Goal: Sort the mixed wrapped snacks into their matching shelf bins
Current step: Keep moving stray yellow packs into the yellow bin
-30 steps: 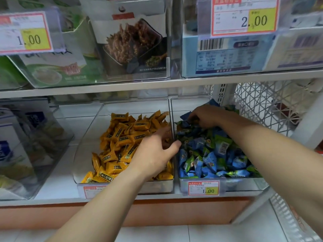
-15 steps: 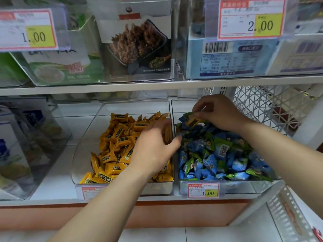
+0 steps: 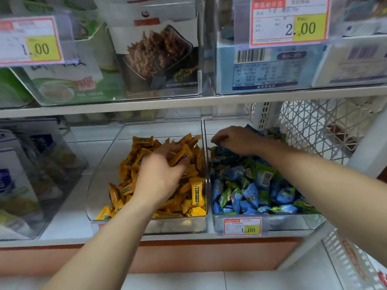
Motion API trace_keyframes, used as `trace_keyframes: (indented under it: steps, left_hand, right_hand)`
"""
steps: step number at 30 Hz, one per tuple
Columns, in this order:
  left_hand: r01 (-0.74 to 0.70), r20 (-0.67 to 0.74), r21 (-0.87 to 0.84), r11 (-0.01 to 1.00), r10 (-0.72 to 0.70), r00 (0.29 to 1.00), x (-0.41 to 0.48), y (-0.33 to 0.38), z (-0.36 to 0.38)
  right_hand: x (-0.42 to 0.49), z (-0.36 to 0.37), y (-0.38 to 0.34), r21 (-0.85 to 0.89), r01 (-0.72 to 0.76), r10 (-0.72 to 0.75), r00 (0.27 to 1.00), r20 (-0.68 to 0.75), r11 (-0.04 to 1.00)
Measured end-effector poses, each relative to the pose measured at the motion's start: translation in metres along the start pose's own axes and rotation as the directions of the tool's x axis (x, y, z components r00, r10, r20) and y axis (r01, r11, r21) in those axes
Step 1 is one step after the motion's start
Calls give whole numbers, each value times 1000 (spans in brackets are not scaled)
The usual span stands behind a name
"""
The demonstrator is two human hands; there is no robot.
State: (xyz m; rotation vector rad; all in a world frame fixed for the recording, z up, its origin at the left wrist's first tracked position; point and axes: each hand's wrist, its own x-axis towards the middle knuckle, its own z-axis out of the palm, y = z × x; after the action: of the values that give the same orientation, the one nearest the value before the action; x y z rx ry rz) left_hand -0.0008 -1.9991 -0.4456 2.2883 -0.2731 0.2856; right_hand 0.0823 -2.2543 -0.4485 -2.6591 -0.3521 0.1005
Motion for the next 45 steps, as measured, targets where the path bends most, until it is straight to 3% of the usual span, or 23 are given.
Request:
trace_keyframes:
  steps: [2,5,10,19,25,28,33,35,41,45]
  left_hand:
    - [-19,16,3,1000,19,1000,-1,-2,1]
    - [-35,28,-1,999,35,999,-1,-4,4]
    - [-52,29,-35,998,53,998,0,-7,3]
    - [-56,62,-54,997,59,996,2,-6,5]
    - [-49,80,-90,995,56,995,-1,-4,3]
    - [-36,93,-104,994,46,995,-1,-5,4]
    - [-32,89,-120,992,43,995,-1,-6,3]
    - [-35,87,-124,992,46,995,-1,-4,1]
    - [-21,73,-149,989,32,997,-3,6,-3]
    - [-4,68,-184,983,17,998,-7,15,-1]
  right_hand:
    - [16,10,6,-155,-19,43,987,152,988]
    - [29,19,9,-274,-26,102,959,265,961]
    - [24,17,17,-398,-13,98,976,194,917]
    - [40,28,21,-265,-107,120,992,33,958]
    - [41,34,19,-85,-135,152,953,262,987]
    - [43,33,13,-130,-153,189,922,338,980]
    - [42,34,6,-223,-132,199,927,316,966]
    - [36,30,8,-218,-115,172,949,263,969]
    - [7,11,14,-55,-13,8,996,-89,998]
    - [-12,4,9,-111,-11,28,988,154,994]
